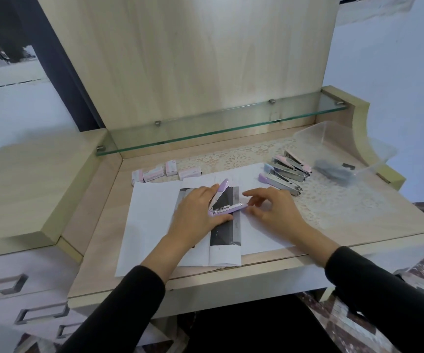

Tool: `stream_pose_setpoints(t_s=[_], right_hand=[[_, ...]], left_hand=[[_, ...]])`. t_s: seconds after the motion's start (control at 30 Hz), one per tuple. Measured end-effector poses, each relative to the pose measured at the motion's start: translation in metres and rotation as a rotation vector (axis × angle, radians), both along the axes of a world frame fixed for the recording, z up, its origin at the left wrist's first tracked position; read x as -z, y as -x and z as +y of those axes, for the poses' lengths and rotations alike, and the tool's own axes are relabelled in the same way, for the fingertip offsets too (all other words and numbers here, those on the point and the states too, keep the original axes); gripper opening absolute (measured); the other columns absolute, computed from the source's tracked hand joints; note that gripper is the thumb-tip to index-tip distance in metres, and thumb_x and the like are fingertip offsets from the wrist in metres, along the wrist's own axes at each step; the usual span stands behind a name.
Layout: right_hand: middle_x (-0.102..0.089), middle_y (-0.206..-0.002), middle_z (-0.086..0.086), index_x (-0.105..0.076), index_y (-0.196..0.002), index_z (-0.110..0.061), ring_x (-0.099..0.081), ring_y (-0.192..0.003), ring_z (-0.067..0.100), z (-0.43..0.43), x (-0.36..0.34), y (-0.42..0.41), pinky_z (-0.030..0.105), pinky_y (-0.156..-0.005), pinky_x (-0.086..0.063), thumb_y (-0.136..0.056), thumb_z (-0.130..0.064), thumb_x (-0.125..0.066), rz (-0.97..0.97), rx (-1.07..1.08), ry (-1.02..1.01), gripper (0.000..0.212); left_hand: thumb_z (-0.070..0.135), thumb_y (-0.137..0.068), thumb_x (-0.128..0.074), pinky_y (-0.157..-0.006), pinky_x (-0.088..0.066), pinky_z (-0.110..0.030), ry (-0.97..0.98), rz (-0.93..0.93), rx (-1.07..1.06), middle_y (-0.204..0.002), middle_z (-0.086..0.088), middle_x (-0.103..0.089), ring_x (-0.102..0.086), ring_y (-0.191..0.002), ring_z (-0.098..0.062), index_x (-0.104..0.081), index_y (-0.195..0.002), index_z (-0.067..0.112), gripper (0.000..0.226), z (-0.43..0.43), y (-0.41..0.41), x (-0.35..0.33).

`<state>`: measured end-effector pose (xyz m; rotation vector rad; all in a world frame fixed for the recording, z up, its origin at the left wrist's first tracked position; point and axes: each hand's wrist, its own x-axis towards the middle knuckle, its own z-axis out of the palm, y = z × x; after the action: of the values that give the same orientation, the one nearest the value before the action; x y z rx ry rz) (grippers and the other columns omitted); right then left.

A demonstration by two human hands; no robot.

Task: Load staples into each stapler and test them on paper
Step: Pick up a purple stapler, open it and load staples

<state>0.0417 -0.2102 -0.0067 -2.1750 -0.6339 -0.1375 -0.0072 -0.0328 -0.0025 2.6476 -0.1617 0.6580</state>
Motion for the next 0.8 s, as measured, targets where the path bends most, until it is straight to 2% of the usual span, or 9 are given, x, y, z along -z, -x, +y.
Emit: stream_pose_setpoints(t_s=[0.13, 0.23, 0.37, 0.5, 0.57, 0.63, 0.73, 0.8], right_hand=[[-0.061, -0.071, -0.009, -0.069, -0.101, -0.013, -0.056, -0.07, 0.009, 0.001, -0.001, -0.001, 0.022, -0.075, -0.042, -0.079, -0.017, -0.069, 0.004, 0.019, -0.021, 0.022], [-0.062, -0.071, -0.007, -0.069, -0.1, -0.012, -0.055, -0.07, 0.009, 0.0, -0.002, -0.002, 0.019, -0.073, -0.04, -0.079, -0.015, -0.068, 0.01, 0.023, -0.036, 0.022], [-0.067, -0.075, -0.002, -0.07, -0.1, -0.012, -0.056, -0.071, 0.011, 0.0, -0.001, -0.002, 0.022, -0.074, -0.042, -0.079, -0.015, -0.068, 0.011, 0.011, -0.031, 0.022], [-0.062, -0.072, -0.006, -0.07, -0.098, -0.012, -0.056, -0.068, 0.012, 0.002, -0.004, -0.004, 0.013, -0.071, -0.042, -0.079, -0.014, -0.068, 0.052, 0.032, -0.08, 0.019], [-0.063, -0.074, -0.006, -0.07, -0.099, -0.013, -0.057, -0.068, 0.011, 0.004, -0.008, -0.005, 0.02, -0.079, -0.045, -0.079, -0.013, -0.068, 0.073, 0.007, -0.102, 0.02], [-0.064, -0.081, -0.008, -0.068, -0.104, -0.016, -0.06, -0.07, 0.009, 0.007, -0.012, -0.004, 0.021, -0.084, -0.044, -0.08, -0.012, -0.066, 0.068, -0.077, -0.079, 0.024], [-0.065, -0.09, -0.007, -0.065, -0.11, -0.017, -0.061, -0.074, 0.012, 0.008, -0.017, 0.0, 0.008, -0.073, -0.042, -0.079, -0.006, -0.065, 0.121, -0.172, -0.049, 0.033], [-0.065, -0.09, -0.008, -0.064, -0.112, -0.018, -0.06, -0.073, 0.013, 0.008, -0.017, 0.003, 0.006, -0.07, -0.041, -0.077, -0.005, -0.066, 0.168, -0.19, -0.077, 0.037]], left_hand=[[0.024, -0.072, -0.067, -0.057, -0.04, -0.021, -0.039, -0.055, 0.04, -0.077, -0.009, -0.068, -0.06, -0.064, -0.024, -0.066, -0.109, 0.004, 0.042, 0.0, 0.002, 0.01], [0.021, -0.073, -0.066, -0.056, -0.043, -0.022, 0.063, -0.043, 0.051, -0.077, -0.01, -0.069, -0.059, -0.06, -0.022, -0.066, -0.108, 0.002, 0.04, 0.0, 0.007, 0.01], [0.02, -0.073, -0.067, -0.053, -0.045, -0.03, 0.096, -0.057, 0.048, -0.072, -0.01, -0.068, -0.059, -0.056, -0.023, -0.067, -0.108, 0.004, 0.039, 0.0, 0.011, 0.005], [0.02, -0.075, -0.065, -0.05, -0.046, -0.026, 0.108, -0.049, 0.041, -0.07, -0.008, -0.067, -0.057, -0.053, -0.021, -0.068, -0.105, 0.006, 0.034, -0.002, 0.014, 0.006], [0.022, -0.076, -0.064, -0.05, -0.045, -0.023, 0.134, -0.05, 0.049, -0.072, -0.007, -0.068, -0.058, -0.055, -0.019, -0.069, -0.105, 0.006, 0.033, -0.005, 0.017, 0.006], [0.024, -0.076, -0.064, -0.052, -0.048, -0.026, 0.154, -0.063, 0.055, -0.077, -0.008, -0.069, -0.06, -0.06, -0.019, -0.066, -0.109, 0.006, 0.038, -0.007, 0.018, 0.005], [0.025, -0.077, -0.065, -0.061, -0.049, -0.023, 0.183, -0.096, 0.066, -0.089, -0.008, -0.069, -0.061, -0.073, -0.017, -0.061, -0.118, 0.006, 0.045, -0.006, 0.021, 0.002], [0.024, -0.078, -0.068, -0.068, -0.046, -0.015, 0.199, -0.105, 0.071, -0.097, -0.004, -0.067, -0.059, -0.082, -0.013, -0.058, -0.121, 0.008, 0.047, -0.005, 0.023, -0.001]])
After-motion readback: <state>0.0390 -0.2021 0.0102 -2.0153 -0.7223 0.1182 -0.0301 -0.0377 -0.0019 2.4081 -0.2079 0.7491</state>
